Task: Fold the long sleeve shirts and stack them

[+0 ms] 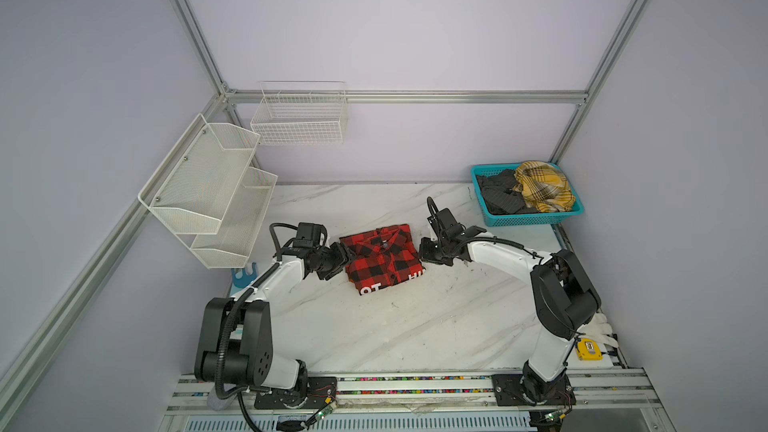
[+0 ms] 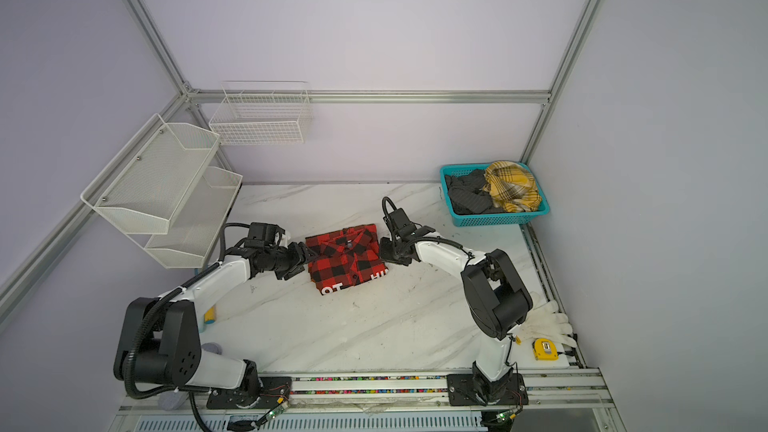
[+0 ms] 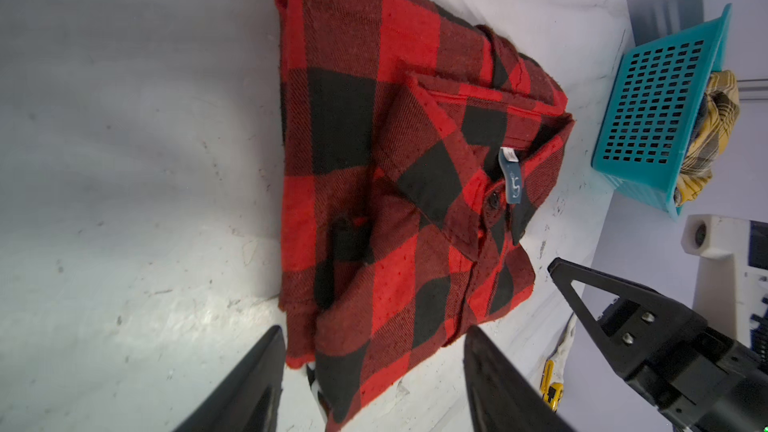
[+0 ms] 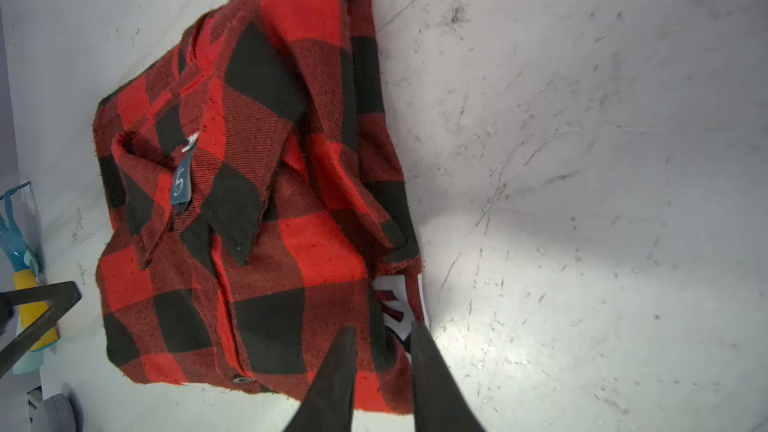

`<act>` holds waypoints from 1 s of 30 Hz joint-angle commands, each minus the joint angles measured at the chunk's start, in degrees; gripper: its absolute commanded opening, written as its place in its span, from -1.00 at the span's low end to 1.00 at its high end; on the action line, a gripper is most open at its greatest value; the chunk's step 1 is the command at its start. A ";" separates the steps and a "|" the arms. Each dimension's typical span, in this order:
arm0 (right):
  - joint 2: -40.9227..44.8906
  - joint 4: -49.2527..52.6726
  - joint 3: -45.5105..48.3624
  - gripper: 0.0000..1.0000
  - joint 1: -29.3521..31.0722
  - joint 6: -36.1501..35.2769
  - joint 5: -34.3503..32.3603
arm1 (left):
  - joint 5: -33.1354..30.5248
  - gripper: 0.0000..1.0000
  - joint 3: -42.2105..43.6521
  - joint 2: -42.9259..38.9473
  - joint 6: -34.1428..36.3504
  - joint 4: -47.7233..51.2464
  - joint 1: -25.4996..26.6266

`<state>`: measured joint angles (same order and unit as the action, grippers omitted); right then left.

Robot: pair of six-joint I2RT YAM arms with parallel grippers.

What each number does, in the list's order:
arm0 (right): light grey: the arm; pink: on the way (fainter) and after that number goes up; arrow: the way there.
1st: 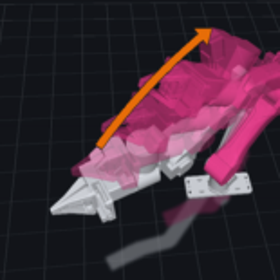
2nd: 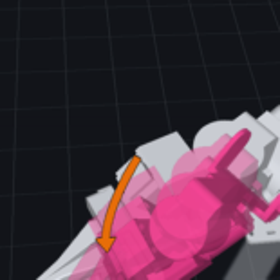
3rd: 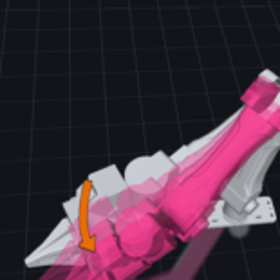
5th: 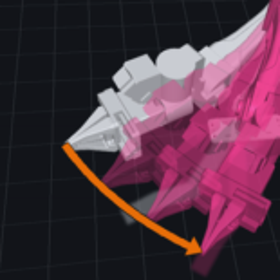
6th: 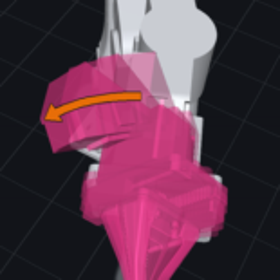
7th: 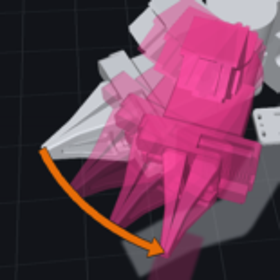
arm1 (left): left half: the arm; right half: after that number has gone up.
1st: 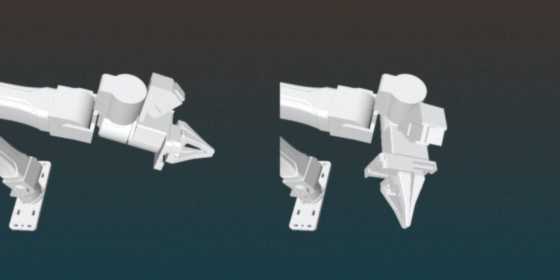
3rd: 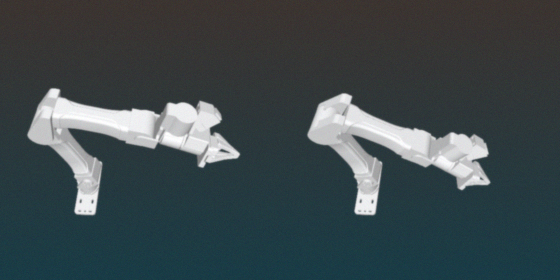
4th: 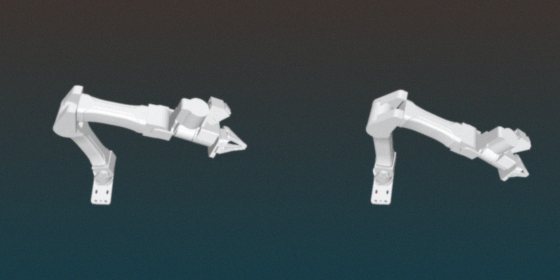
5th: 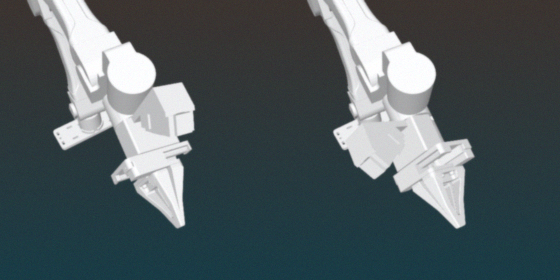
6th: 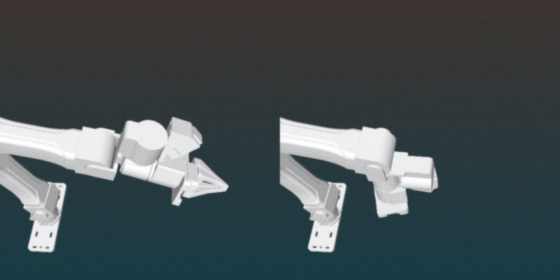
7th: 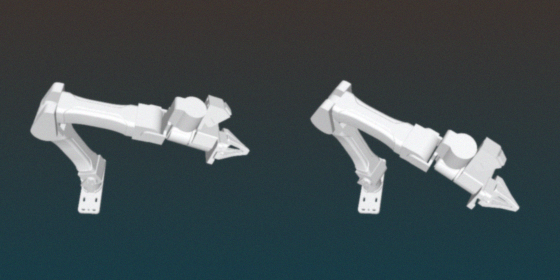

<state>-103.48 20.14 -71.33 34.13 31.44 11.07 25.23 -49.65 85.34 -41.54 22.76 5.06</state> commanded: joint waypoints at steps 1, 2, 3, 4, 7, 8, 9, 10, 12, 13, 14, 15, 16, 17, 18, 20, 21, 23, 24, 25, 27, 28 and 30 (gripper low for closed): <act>0.88 -0.37 0.39 -0.47 0.15 -0.64 0.00 | 0.65 0.31 1.70 3.18 -0.65 -3.23 0.12; 0.91 -0.37 0.42 -0.47 0.15 -0.68 0.00 | 0.66 0.28 1.56 3.94 -0.73 -3.62 0.13; 1.03 -0.28 0.54 -0.47 0.15 -0.68 -0.08 | 0.90 0.25 1.39 4.40 -0.78 -3.98 0.13; 1.04 -0.28 0.56 -0.47 0.15 -0.68 -0.07 | 1.11 0.20 1.18 4.86 -0.85 -4.37 0.17; 0.83 -0.10 0.58 -0.47 0.15 -0.68 0.00 | 1.82 0.02 0.46 6.12 -0.80 -4.75 0.61; 0.83 -0.19 0.58 -0.47 0.15 -0.68 0.01 | 2.00 -0.04 0.19 6.48 -0.59 -4.75 0.95; 0.74 -0.19 0.58 -0.47 0.16 -0.68 0.00 | 2.01 -0.07 -0.03 6.68 -0.43 -4.75 1.16; 0.74 -0.25 0.57 -0.47 0.15 -0.68 0.00 | 2.10 -0.13 -0.14 6.98 -0.26 -4.75 1.48; 0.76 -0.34 0.42 -0.47 0.15 -0.67 0.09 | 2.10 -0.23 -0.20 7.16 -0.13 -4.75 1.88; 0.74 -0.30 0.47 -0.47 0.14 -0.68 0.09 | 2.10 -0.30 -0.27 7.28 -0.07 -4.75 2.05; 0.69 -0.34 0.45 -0.47 0.15 -0.68 0.05 | 2.03 -0.35 -0.27 7.32 0.02 -4.76 2.14; 0.74 -0.28 0.51 -0.47 0.15 -0.72 0.01 | 1.88 -0.39 -0.30 7.45 0.18 -4.75 2.31; 0.68 -0.28 0.58 -0.47 0.15 -0.76 0.00 | 1.67 -0.44 -0.36 7.71 0.38 -4.77 2.49; 0.76 -0.19 0.60 -0.47 0.15 -0.77 0.00 | 1.44 -0.49 -0.53 8.08 0.66 -4.75 2.58; 0.73 -0.15 0.66 -0.47 0.15 -0.88 -0.07 | 1.32 -0.54 -0.78 8.57 1.02 -4.70 2.59; 0.91 0.22 0.61 -0.47 0.15 -1.03 -0.23 | -0.11 -0.74 -2.46 9.69 2.60 -3.69 2.59; 1.00 0.33 0.66 -0.47 0.15 -1.12 -0.30 | -1.03 -0.84 -3.32 10.18 3.38 -3.12 2.59; 1.33 0.33 0.97 -0.47 0.17 -1.12 -0.35 | -3.40 -1.00 -6.01 11.45 4.80 -1.19 2.56; 1.43 0.50 0.99 -0.47 0.15 -1.18 -0.35 | -4.54 -1.00 -7.48 12.04 5.37 0.10 2.50; 1.59 0.75 1.01 -0.47 0.15 -1.27 -0.43 | -5.87 -1.00 -9.24 12.46 6.04 1.61 2.51; 2.07 1.10 1.03 -0.47 0.15 -1.34 -0.74 | -10.09 -1.00 -12.28 12.88 7.12 4.93 2.45; 2.38 1.08 1.13 -0.47 0.15 -1.34 -0.76 | -13.26 -1.00 -14.39 13.08 7.80 7.38 2.50; 2.95 1.04 1.37 -0.47 0.15 -1.08 -0.87 | -20.78 -1.00 -18.54 13.81 9.09 12.59 1.96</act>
<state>-103.20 20.23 -70.72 34.13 30.79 11.31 16.71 -59.75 98.85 -36.07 28.27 7.62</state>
